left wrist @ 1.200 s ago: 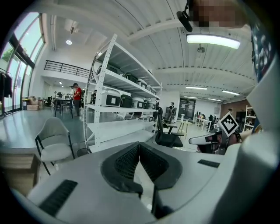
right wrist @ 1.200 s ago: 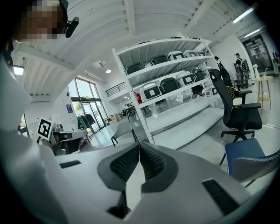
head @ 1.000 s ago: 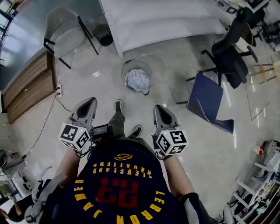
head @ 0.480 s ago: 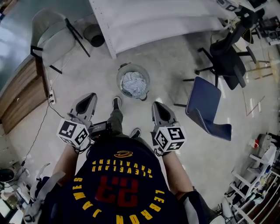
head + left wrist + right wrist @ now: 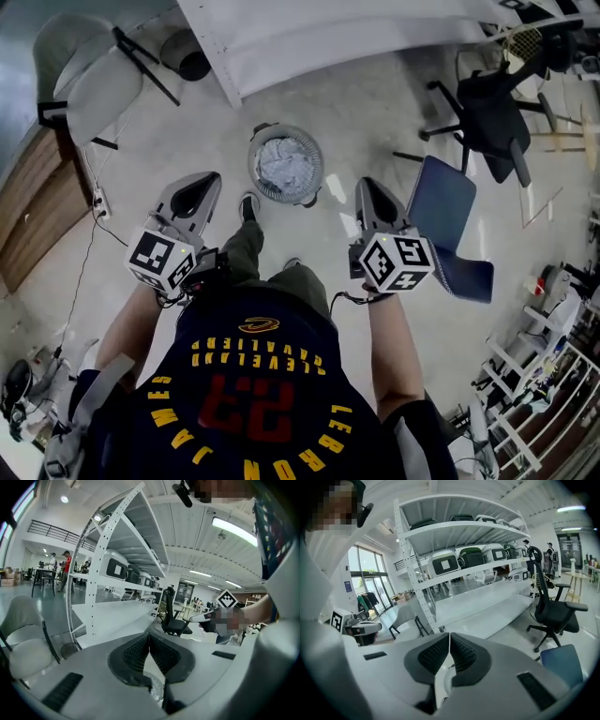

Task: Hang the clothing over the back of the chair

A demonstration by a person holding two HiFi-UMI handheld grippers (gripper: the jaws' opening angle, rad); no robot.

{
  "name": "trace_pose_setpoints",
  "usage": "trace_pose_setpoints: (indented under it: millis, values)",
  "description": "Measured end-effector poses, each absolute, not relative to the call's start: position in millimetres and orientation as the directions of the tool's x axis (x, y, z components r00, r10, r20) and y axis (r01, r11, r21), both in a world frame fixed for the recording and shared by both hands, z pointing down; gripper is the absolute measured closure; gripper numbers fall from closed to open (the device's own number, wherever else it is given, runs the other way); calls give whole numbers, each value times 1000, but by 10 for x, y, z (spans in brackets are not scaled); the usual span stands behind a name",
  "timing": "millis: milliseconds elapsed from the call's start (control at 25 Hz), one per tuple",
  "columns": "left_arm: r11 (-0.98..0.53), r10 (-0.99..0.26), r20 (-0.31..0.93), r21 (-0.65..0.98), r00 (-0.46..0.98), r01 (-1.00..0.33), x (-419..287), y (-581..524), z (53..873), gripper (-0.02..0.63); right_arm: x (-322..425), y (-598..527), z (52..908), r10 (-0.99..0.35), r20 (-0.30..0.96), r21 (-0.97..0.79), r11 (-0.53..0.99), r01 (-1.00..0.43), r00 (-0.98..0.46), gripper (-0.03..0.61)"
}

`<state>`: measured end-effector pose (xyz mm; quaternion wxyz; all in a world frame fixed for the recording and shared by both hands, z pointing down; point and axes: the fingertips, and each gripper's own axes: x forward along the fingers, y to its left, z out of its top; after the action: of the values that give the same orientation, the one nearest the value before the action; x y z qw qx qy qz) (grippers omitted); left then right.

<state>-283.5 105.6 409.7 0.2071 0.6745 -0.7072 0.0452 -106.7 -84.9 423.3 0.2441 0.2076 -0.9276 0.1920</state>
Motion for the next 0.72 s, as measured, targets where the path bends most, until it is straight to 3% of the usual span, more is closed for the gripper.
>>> trace_pose_setpoints:
  millis: [200, 720]
  values:
    - [60, -930, 366, 234, 31, -970, -3209, 702, 4402, 609, -1383, -1287, 4528, -337, 564, -239, 807, -540, -754, 568]
    - [98, -860, 504, 301, 72, -949, -3677, -146, 5523, 610, -2217, -1851, 6038, -186, 662, -336, 792, -510, -726, 568]
